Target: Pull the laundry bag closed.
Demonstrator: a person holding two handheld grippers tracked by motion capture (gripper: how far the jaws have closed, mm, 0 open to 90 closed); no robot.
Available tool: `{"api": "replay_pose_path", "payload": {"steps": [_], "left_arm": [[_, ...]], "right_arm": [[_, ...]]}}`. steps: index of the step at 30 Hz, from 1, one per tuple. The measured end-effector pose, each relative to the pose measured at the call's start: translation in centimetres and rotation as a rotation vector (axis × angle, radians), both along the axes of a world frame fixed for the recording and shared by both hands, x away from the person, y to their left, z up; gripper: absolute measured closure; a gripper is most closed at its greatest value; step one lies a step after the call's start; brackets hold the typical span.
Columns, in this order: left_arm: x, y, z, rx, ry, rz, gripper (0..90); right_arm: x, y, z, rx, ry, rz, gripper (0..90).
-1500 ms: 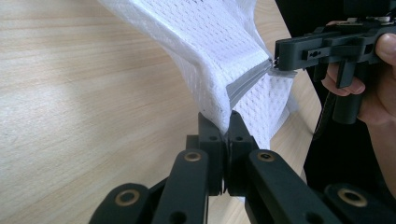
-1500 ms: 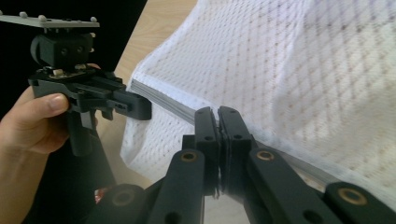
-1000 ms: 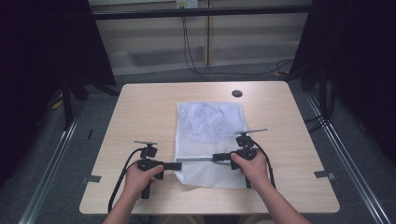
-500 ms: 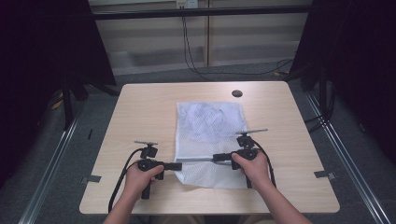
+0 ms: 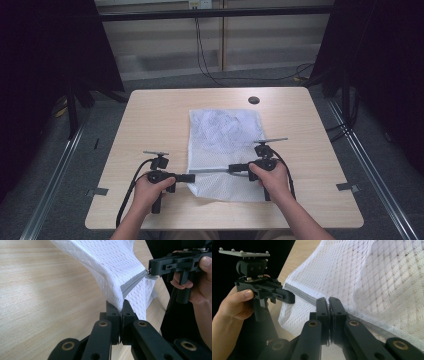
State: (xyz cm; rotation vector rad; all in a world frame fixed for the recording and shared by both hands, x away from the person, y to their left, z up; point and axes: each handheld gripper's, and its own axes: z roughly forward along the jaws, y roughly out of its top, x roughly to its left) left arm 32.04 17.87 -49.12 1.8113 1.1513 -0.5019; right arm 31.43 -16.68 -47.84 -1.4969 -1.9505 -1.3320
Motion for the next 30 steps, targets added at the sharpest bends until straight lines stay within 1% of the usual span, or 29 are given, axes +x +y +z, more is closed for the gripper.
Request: {"api": "replay_pose_path", "payload": {"steps": [1,2,4,6,8,9,10,12,14,17,18,19,20,21,22,23,25,26,30], "left_arm": [[0.0,0.0,0.0,0.001,-0.002,-0.004,88.6],[-0.1,0.0,0.1,-0.004,0.005,-0.001,88.6],[0.0,0.0,0.1,-0.002,-0.001,-0.002,88.6],[0.0,0.2,0.2,0.004,-0.002,-0.002,88.6],[0.0,0.3,0.2,-0.011,0.004,0.009,88.6],[0.0,0.4,0.2,-0.006,0.0,0.002,88.6],[-0.1,0.3,0.2,-0.008,0.003,0.009,88.6],[0.0,0.3,0.2,-0.005,0.006,0.006,88.6],[0.0,0.4,0.1,0.001,-0.002,0.004,88.5],[0.0,0.4,0.2,-0.003,0.004,0.011,88.6],[0.0,0.5,0.2,-0.005,0.011,0.019,88.6],[0.1,0.6,0.2,-0.002,0.0,0.017,88.6],[0.1,0.8,0.2,-0.003,-0.001,0.016,88.6],[0.1,0.8,0.2,-0.007,0.003,0.018,88.5],[0.1,0.9,0.2,-0.01,0.0,0.017,88.6],[0.0,0.8,0.2,-0.013,0.007,0.024,88.6],[0.0,0.8,0.2,-0.003,0.0,0.017,88.6],[0.0,0.7,0.2,-0.005,0.006,0.019,88.6],[0.0,0.7,0.2,-0.001,-0.003,0.015,88.5]], "right_arm": [[0.0,0.0,0.0,0.001,0.001,-0.001,87.4],[0.0,0.0,0.0,0.0,0.002,-0.001,87.4],[0.0,0.0,-0.1,0.005,0.004,0.0,87.4],[0.0,-0.1,-0.1,-0.004,0.002,0.0,87.4],[0.1,-0.5,-0.1,0.001,0.008,-0.011,87.4],[0.1,-0.6,-0.1,0.004,0.009,-0.015,87.4],[0.1,-0.7,-0.1,0.006,0.008,-0.013,87.4],[0.0,-0.7,-0.2,-0.006,0.006,-0.012,87.4],[0.1,-0.7,-0.2,0.0,0.01,-0.011,87.4],[0.1,-0.8,-0.2,0.0,0.012,-0.01,87.4],[0.1,-0.8,-0.2,-0.011,0.009,-0.015,87.4],[0.1,-1.0,-0.2,-0.012,0.008,-0.017,87.4],[0.1,-1.2,-0.2,-0.012,0.009,-0.022,87.4],[0.1,-1.4,-0.2,-0.009,0.007,-0.027,87.4],[0.1,-1.6,-0.2,-0.007,0.009,-0.028,87.4],[0.1,-1.7,-0.2,-0.009,0.009,-0.033,87.4],[0.0,-1.8,-0.2,-0.011,0.007,-0.032,87.4],[0.0,-1.8,-0.2,-0.014,0.006,-0.031,87.4],[0.0,-1.8,-0.2,-0.014,0.007,-0.03,87.4]]}}
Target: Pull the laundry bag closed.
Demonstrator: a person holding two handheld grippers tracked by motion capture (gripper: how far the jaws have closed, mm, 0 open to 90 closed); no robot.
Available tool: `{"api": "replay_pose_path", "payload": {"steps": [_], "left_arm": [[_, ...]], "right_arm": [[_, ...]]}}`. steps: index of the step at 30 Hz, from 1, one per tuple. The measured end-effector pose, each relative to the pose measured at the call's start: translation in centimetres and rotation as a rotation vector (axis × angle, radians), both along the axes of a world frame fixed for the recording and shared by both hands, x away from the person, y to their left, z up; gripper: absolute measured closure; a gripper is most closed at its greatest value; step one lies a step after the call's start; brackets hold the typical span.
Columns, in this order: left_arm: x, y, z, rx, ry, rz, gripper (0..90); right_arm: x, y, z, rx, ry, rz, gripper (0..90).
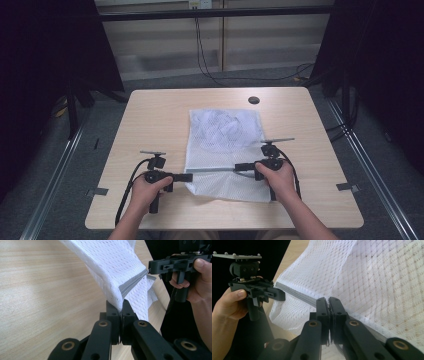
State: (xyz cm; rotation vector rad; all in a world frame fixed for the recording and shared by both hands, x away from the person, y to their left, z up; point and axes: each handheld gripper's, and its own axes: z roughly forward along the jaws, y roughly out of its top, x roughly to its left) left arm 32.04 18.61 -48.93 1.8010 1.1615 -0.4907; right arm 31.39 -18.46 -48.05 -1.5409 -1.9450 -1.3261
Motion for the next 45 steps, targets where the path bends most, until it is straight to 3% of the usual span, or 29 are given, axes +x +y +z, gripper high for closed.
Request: {"api": "replay_pose_path", "payload": {"steps": [4,18,22,35,45], "left_arm": [[-0.1,-0.2,0.0,-0.006,0.018,0.003,88.5],[0.1,-0.4,-0.3,0.014,0.007,-0.01,88.5],[0.0,-0.6,-0.3,0.007,0.024,-0.002,88.5],[0.1,-0.5,-0.4,0.015,0.009,-0.006,88.5],[0.1,-0.5,-0.3,0.005,0.02,0.011,88.5]], "right_arm": [[0.0,-0.1,0.1,0.004,0.0,-0.002,87.4],[-0.2,-0.8,0.0,0.004,0.006,-0.012,87.4],[-0.3,-0.9,0.0,0.002,0.007,-0.013,87.4],[-0.4,-1.2,-0.1,0.017,0.02,-0.013,87.4],[-0.4,-1.6,-0.1,0.011,0.023,-0.021,87.4]]}}
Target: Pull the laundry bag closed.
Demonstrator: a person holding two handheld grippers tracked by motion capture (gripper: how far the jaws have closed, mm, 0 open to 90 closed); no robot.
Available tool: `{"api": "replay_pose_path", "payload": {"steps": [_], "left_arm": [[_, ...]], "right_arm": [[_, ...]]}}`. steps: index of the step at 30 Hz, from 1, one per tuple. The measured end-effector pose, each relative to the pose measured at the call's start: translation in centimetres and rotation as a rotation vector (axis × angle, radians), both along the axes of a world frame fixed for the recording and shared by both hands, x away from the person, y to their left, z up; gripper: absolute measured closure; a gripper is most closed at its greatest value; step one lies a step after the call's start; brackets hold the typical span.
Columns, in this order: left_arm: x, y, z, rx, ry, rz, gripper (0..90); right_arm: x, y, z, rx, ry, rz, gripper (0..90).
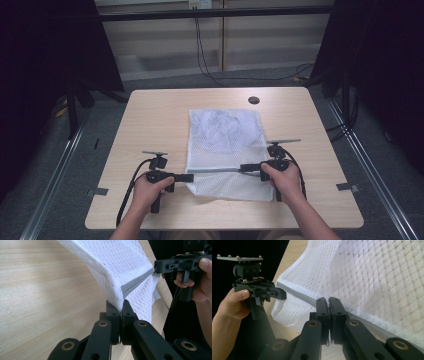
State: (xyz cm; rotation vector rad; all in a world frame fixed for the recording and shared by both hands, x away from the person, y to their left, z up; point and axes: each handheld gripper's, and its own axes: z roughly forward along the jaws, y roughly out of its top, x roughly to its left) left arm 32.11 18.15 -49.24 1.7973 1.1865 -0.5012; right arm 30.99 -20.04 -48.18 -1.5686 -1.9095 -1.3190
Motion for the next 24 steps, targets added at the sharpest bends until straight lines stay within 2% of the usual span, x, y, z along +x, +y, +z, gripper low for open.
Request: {"api": "replay_pose_path", "payload": {"steps": [5,7,9,10,14,24], "left_arm": [[-0.01,-0.05,-0.03,0.003,-0.003,-0.002,88.5],[0.04,0.13,-0.04,0.014,-0.007,-0.007,88.5],[-0.05,0.05,0.02,-0.003,0.004,0.004,88.5],[0.02,0.13,-0.04,0.01,-0.013,-0.016,88.5],[-0.02,-0.02,-0.01,0.0,0.001,0.002,88.5],[0.0,-0.07,-0.08,0.0,0.009,-0.013,88.5]], "right_arm": [[0.04,-0.17,0.07,0.008,0.003,0.002,87.4],[0.04,-0.23,0.08,-0.005,0.0,0.0,87.4],[0.03,-0.41,0.08,0.001,0.001,-0.003,87.4],[0.02,-0.45,0.12,0.002,-0.001,-0.003,87.4],[-0.02,-0.53,0.18,-0.005,-0.007,-0.004,87.4],[-0.08,-0.67,0.29,-0.011,-0.011,-0.003,87.4]]}}
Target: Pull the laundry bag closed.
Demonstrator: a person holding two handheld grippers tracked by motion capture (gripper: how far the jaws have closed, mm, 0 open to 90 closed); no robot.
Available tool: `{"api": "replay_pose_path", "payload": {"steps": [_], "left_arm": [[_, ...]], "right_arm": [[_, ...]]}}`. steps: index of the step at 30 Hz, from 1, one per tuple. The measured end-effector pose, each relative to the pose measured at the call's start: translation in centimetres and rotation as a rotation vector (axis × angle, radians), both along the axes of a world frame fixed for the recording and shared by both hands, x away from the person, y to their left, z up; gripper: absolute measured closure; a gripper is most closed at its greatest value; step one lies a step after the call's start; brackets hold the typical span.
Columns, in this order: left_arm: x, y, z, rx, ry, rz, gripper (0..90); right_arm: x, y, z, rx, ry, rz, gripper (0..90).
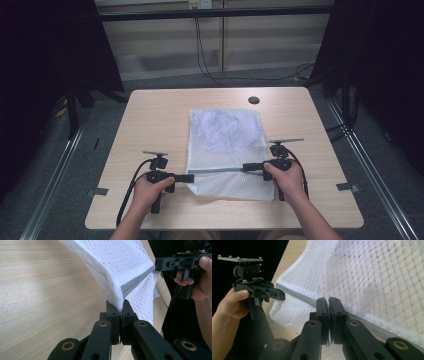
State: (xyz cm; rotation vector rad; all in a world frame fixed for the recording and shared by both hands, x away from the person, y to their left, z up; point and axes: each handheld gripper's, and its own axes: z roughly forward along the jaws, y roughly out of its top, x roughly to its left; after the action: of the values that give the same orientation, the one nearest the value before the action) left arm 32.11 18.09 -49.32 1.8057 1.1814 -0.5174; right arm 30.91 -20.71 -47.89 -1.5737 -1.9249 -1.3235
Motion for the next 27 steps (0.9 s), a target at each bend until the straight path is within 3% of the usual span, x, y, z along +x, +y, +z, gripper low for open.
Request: {"api": "replay_pose_path", "payload": {"steps": [7,27], "left_arm": [[0.1,0.1,-0.1,0.018,-0.009,-0.001,88.5],[0.0,0.3,0.0,0.002,0.008,0.016,88.5]], "right_arm": [[-0.1,-0.1,0.1,-0.005,-0.006,-0.005,87.4],[-0.1,-1.2,0.2,-0.02,-0.017,-0.027,87.4]]}}
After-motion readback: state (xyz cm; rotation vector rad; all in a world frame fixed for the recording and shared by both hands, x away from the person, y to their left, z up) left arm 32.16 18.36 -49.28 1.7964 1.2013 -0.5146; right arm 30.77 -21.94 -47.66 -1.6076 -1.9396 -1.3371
